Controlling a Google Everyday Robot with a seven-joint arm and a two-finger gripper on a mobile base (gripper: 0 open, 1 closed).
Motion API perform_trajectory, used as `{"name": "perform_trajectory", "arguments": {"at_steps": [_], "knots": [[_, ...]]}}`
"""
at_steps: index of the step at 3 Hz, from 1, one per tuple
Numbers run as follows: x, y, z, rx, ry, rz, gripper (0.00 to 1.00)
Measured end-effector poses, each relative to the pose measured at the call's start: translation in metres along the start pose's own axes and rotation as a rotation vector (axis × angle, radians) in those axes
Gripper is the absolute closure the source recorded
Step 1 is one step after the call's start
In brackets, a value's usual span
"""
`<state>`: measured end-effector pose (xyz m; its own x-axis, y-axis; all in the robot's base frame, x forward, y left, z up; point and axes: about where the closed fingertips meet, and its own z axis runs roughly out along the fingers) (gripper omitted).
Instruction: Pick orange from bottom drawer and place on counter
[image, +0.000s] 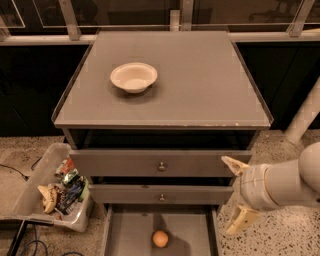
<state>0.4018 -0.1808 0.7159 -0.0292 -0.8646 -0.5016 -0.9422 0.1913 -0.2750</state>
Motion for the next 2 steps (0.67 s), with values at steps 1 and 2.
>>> {"name": "perform_trajectory", "arguments": {"at_steps": [1, 2], "knots": [[0.015, 0.012, 0.03, 0.013, -0.05, -0.021, 0.0], [0.031, 0.017, 0.069, 0.028, -0.03, -0.028, 0.0]]}}
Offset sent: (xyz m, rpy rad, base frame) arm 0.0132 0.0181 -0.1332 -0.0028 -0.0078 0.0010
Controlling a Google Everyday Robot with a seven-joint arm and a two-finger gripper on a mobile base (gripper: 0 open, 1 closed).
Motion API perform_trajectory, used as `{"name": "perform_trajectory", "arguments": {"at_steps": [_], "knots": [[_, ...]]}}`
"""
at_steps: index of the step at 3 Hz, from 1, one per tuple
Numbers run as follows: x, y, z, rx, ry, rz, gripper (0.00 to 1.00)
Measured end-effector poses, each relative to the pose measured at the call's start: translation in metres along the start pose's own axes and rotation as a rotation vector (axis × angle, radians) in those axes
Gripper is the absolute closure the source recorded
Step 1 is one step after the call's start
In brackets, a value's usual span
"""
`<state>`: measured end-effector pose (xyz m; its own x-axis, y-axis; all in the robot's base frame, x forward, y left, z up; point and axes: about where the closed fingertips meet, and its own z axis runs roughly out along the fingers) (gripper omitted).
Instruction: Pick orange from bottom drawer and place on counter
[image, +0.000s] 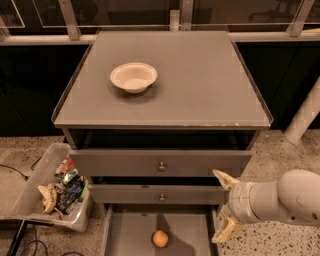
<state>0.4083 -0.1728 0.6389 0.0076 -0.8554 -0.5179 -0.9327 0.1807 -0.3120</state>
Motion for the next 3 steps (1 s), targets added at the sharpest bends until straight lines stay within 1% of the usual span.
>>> {"name": "perform_trajectory", "arguments": {"at_steps": [1, 2, 3], "knots": [[0.0, 0.0, 0.0, 0.0, 0.0, 0.0, 0.0], [-0.001, 0.005, 0.014, -0.031, -0.015, -0.001, 0.0], [0.0, 0.023, 0.061, -0.074, -0.018, 0.002, 0.0]]}}
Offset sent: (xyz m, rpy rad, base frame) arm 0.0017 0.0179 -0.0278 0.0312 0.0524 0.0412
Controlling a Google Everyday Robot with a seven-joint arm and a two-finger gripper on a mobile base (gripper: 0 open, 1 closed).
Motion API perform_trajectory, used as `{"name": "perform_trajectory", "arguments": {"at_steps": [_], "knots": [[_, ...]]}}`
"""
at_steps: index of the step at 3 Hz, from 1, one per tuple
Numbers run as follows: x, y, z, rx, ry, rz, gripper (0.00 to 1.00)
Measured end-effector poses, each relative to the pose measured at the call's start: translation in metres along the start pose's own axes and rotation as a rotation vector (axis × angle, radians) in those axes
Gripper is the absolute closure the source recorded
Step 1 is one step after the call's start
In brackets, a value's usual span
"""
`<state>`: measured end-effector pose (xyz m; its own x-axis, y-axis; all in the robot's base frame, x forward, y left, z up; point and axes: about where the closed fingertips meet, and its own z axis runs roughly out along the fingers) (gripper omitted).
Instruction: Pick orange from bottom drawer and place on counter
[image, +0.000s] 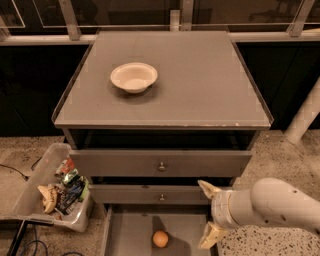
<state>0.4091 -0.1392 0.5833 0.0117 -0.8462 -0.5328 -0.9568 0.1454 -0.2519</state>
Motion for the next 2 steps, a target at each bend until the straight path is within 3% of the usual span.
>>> {"name": "perform_trajectory", "arguments": {"at_steps": [1, 2], "knots": [[0.01, 0.017, 0.057, -0.016, 0.013, 0.005, 0.0], [0.019, 0.027, 0.101, -0.001, -0.014, 0.016, 0.0]]}}
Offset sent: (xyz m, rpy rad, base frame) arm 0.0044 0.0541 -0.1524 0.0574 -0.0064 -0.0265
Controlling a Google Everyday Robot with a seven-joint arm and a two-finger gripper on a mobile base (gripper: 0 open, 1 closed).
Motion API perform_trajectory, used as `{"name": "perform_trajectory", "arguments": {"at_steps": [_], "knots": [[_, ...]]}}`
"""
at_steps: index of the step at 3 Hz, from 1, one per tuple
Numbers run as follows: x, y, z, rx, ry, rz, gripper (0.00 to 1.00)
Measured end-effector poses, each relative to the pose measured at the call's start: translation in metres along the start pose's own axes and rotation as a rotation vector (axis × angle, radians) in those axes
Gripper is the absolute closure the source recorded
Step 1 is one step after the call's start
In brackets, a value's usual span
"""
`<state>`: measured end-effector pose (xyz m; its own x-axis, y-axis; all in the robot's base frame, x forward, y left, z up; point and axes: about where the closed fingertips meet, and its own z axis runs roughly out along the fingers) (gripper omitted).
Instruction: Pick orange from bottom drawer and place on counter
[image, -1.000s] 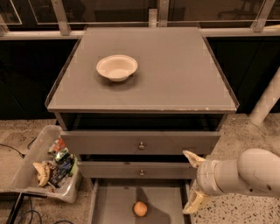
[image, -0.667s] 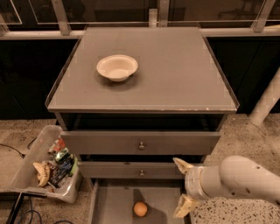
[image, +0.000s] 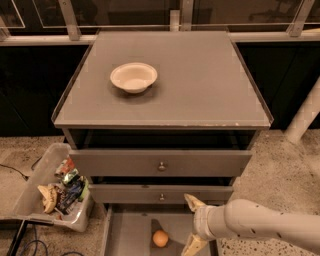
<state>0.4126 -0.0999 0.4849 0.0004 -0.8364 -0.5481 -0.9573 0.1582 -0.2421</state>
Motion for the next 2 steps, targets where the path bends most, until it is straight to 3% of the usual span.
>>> {"name": "perform_trajectory", "arguments": {"at_steps": [2], "knots": [[0.036, 0.003, 0.075, -0.001, -0.02, 0.011, 0.0]]}}
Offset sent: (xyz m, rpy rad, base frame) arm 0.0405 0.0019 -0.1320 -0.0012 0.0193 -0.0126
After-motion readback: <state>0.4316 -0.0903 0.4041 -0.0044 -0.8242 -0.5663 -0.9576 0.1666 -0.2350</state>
